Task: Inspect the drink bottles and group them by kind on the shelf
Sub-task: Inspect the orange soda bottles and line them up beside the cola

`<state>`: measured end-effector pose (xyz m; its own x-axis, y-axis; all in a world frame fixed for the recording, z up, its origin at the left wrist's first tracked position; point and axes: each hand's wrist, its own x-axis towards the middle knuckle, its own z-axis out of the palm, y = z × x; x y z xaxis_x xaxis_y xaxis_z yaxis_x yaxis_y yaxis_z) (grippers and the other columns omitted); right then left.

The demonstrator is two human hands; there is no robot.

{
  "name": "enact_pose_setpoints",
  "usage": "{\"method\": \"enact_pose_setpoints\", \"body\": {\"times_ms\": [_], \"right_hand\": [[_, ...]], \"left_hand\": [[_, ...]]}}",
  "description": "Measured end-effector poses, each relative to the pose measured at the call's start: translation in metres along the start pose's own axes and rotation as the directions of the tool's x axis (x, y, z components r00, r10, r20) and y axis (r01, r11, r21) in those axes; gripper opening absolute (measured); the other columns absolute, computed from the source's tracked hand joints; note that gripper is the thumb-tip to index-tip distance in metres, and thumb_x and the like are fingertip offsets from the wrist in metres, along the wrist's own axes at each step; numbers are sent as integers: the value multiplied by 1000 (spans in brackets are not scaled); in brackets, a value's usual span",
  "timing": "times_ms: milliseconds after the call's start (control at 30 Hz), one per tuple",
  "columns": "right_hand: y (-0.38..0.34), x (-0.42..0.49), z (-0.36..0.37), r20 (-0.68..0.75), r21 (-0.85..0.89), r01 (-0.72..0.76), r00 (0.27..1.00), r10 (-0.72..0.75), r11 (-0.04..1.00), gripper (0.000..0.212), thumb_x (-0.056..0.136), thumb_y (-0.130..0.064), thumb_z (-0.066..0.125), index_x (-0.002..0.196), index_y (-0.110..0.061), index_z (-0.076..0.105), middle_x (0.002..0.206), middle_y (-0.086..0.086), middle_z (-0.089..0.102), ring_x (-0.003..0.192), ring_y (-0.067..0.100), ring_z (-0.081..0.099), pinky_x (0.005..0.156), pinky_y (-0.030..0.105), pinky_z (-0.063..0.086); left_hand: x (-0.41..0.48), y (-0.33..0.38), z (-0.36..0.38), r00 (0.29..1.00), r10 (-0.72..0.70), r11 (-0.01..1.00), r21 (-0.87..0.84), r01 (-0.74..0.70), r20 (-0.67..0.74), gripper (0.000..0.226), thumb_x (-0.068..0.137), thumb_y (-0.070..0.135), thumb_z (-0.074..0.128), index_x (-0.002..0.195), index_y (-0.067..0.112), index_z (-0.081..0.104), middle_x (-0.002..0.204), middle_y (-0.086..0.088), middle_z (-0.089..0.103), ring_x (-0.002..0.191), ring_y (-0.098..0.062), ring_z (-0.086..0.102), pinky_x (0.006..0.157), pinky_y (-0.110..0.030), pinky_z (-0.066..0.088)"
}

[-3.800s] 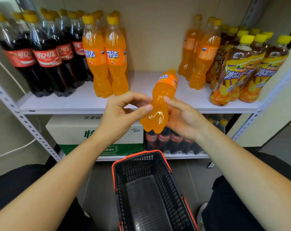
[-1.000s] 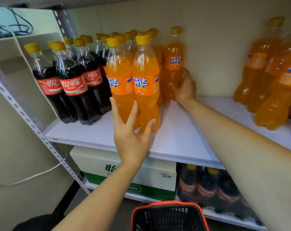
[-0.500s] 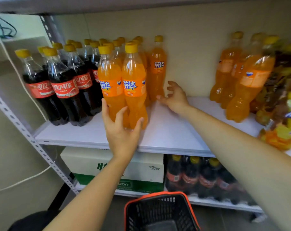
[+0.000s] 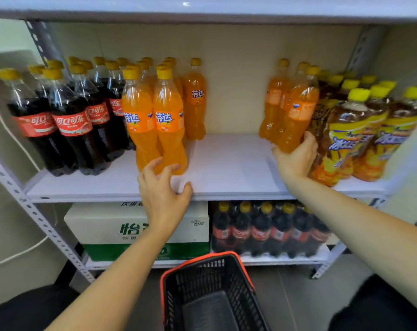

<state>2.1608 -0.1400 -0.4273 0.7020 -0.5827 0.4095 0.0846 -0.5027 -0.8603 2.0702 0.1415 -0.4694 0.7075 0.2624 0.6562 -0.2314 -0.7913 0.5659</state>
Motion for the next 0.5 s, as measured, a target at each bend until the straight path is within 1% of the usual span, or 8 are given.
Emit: {"method": "enact_pose_setpoints", "body": {"times_ms": [33, 100, 200, 233, 300, 333, 433, 500], "right_hand": [[-1, 6, 2, 14, 15, -26, 1000, 25, 1000, 87, 77, -25, 87, 148, -6, 40, 143, 17, 53, 135, 33, 49, 111, 40, 35], [-2, 18, 8, 46, 37, -79, 996, 77, 996, 92, 78, -30, 87, 152, -11, 36, 146, 13, 54, 135, 31, 51, 113, 44, 39], [-1, 36, 16, 65, 78, -158, 986, 153, 984, 91, 78, -30, 87, 151, -15, 36, 146, 10, 55, 135, 31, 52, 113, 50, 41], [1, 42, 17, 72, 104, -173, 983, 166, 979, 86, 80, -28, 87, 149, -15, 38, 144, 10, 57, 133, 31, 54, 112, 48, 42], [6, 50, 20, 91, 146, -175, 982, 163, 974, 74, 82, -19, 84, 144, -15, 44, 140, 9, 60, 128, 30, 57, 103, 39, 45], [8, 54, 20, 107, 162, -170, 982, 154, 972, 69, 84, -14, 83, 142, -15, 46, 138, 9, 61, 127, 30, 59, 101, 38, 46], [14, 59, 18, 172, 234, -163, 977, 124, 959, 65, 84, -7, 81, 140, -12, 48, 134, 9, 63, 123, 29, 62, 105, 47, 49], [16, 56, 13, 209, 280, -160, 973, 102, 947, 64, 83, -7, 83, 138, -11, 51, 130, 9, 65, 118, 27, 64, 103, 48, 51]], "left_hand": [[-2, 2, 0, 999, 15, 1000, -3, -15, 32, 34, 78, 24, 83, 110, 21, 73, 129, -7, 58, 118, -33, 49, 92, -45, 46], [-2, 5, -1, 988, 35, 999, -36, -30, 151, 27, 83, 31, 81, 108, 25, 74, 116, 3, 65, 112, -26, 54, 89, -41, 46], [-1, 6, 1, 957, 69, 998, -29, -64, 281, 21, 85, 42, 78, 104, 33, 76, 111, 10, 70, 112, -18, 58, 89, -36, 39], [-1, 5, 2, 950, 82, 997, -11, -82, 300, 19, 85, 45, 78, 101, 35, 76, 110, 12, 70, 112, -17, 57, 89, -35, 36], [0, 3, 3, 945, 95, 995, 9, -103, 314, 16, 84, 46, 78, 97, 36, 76, 108, 13, 70, 113, -17, 56, 88, -35, 32], [1, 2, 4, 944, 95, 995, 12, -104, 315, 16, 84, 46, 78, 95, 36, 76, 108, 13, 70, 113, -17, 55, 87, -35, 32], [4, 1, 6, 941, 92, 995, 12, -101, 325, 15, 83, 47, 78, 94, 37, 75, 108, 13, 70, 112, -17, 54, 88, -36, 32], [5, 1, 7, 941, 94, 995, 8, -102, 326, 14, 82, 47, 78, 92, 37, 75, 107, 13, 70, 111, -17, 54, 87, -36, 32]]}}
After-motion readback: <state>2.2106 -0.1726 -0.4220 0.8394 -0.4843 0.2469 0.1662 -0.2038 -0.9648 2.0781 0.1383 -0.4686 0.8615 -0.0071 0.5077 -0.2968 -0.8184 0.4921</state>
